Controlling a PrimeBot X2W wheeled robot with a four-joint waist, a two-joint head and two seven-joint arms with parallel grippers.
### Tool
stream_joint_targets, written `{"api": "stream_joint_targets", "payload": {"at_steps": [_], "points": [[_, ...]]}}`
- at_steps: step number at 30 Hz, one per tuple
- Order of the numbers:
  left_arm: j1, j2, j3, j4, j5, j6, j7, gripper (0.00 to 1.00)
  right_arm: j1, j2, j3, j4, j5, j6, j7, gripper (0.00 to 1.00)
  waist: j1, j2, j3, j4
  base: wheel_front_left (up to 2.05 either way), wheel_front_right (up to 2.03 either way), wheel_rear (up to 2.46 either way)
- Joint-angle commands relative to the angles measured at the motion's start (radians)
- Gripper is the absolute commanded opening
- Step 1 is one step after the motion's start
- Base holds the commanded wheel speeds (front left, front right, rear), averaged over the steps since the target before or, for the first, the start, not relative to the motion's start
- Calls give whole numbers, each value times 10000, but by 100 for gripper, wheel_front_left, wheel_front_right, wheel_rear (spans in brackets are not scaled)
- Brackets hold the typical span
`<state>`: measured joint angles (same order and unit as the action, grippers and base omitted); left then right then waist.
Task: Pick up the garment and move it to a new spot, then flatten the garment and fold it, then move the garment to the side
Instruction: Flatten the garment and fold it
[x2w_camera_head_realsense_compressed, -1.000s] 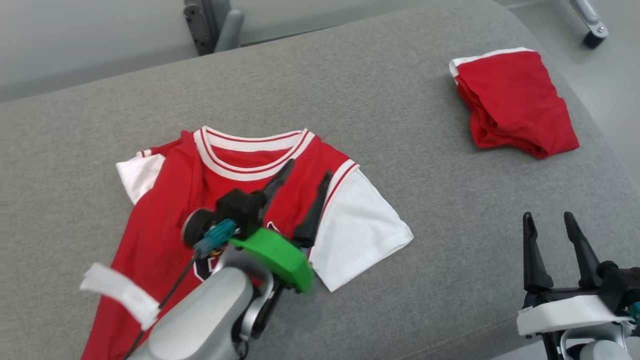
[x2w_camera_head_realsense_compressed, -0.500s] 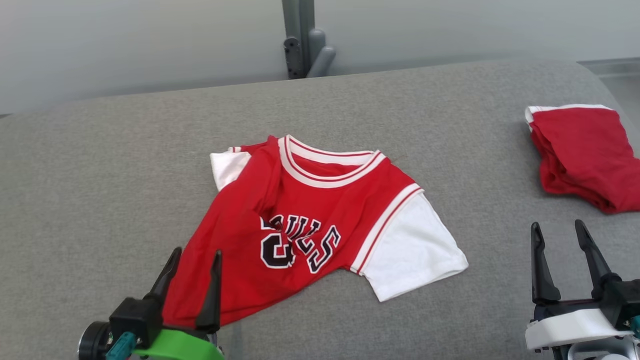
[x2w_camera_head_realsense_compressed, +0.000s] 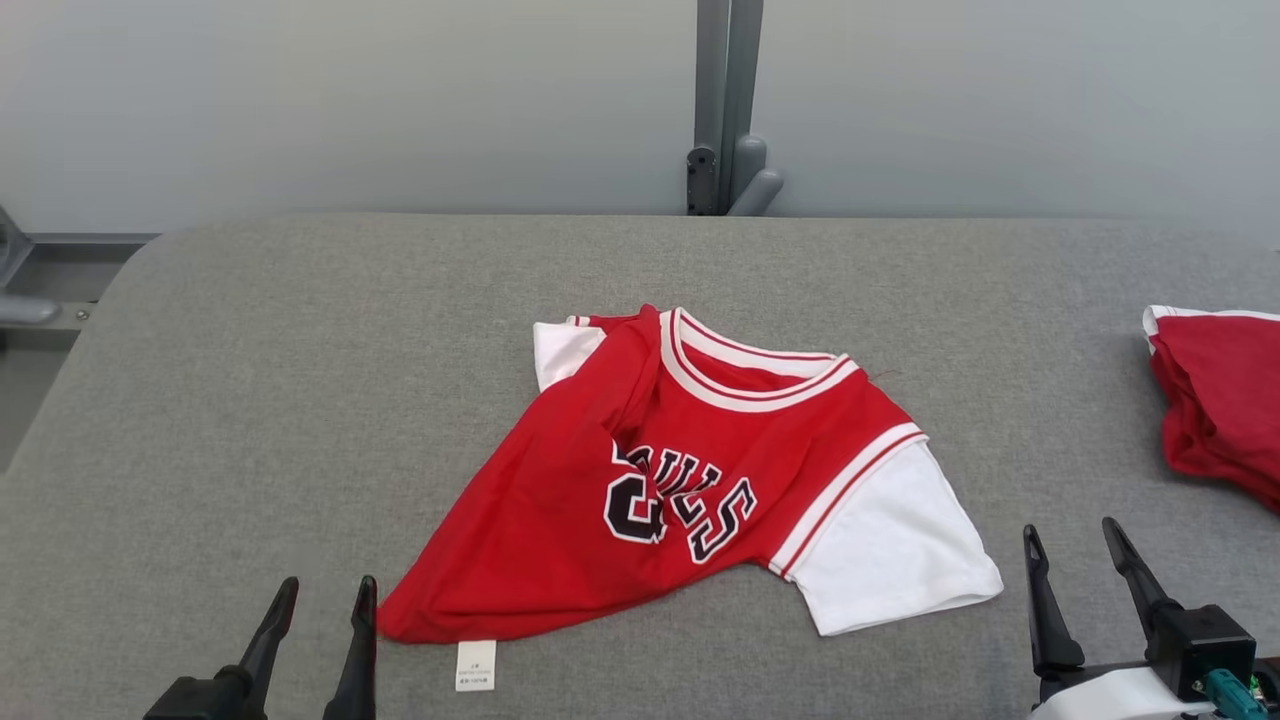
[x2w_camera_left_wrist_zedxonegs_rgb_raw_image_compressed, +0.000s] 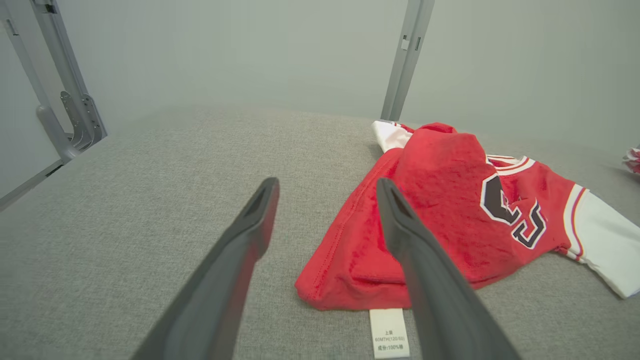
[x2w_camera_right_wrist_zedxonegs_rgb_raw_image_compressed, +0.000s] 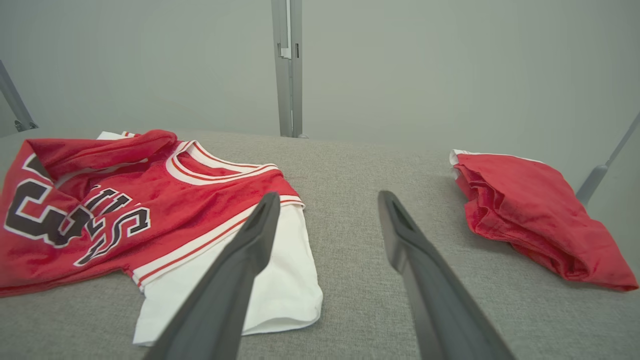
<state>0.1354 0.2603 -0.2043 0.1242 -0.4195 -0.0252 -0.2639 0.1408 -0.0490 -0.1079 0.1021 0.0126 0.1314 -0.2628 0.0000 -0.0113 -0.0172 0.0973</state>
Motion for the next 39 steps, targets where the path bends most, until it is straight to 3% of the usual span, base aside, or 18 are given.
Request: {"api": "stream_joint_targets", "payload": {"at_steps": [1, 5, 13, 27, 36, 39], "points": [[121, -42, 108, 60, 117, -120, -1, 100, 146, -32, -14, 49, -28, -16, -26, 100, 0, 113, -127, 111, 0, 0, 0], [176, -304, 518, 299, 378, -579, 0, 100, 138, -32, -24, 209, -19, -16, -26, 100, 0, 113, -156, 62, 0, 0, 0], [102, -744, 976, 514, 829, -941, -2, 100, 136, -32, -24, 312, 32, -16, -26, 100, 0, 113, -162, -122, 0, 0, 0], [-8, -961, 1174, 833, 1061, -1064, -2, 100, 11, -33, 20, 299, 84, -16, -26, 100, 0, 113, -93, -219, 0, 0, 0], [-311, -766, 904, 1183, 978, -1064, 6, 100, -366, -39, 121, 294, -60, -16, -26, 100, 0, 113, 23, -95, 0, 0, 0], [-644, -583, 637, 1276, 975, -1064, 410, 100, -638, -175, 163, 814, -242, -16, 12, 100, 0, 113, 161, -44, 0, 0, 0]]}}
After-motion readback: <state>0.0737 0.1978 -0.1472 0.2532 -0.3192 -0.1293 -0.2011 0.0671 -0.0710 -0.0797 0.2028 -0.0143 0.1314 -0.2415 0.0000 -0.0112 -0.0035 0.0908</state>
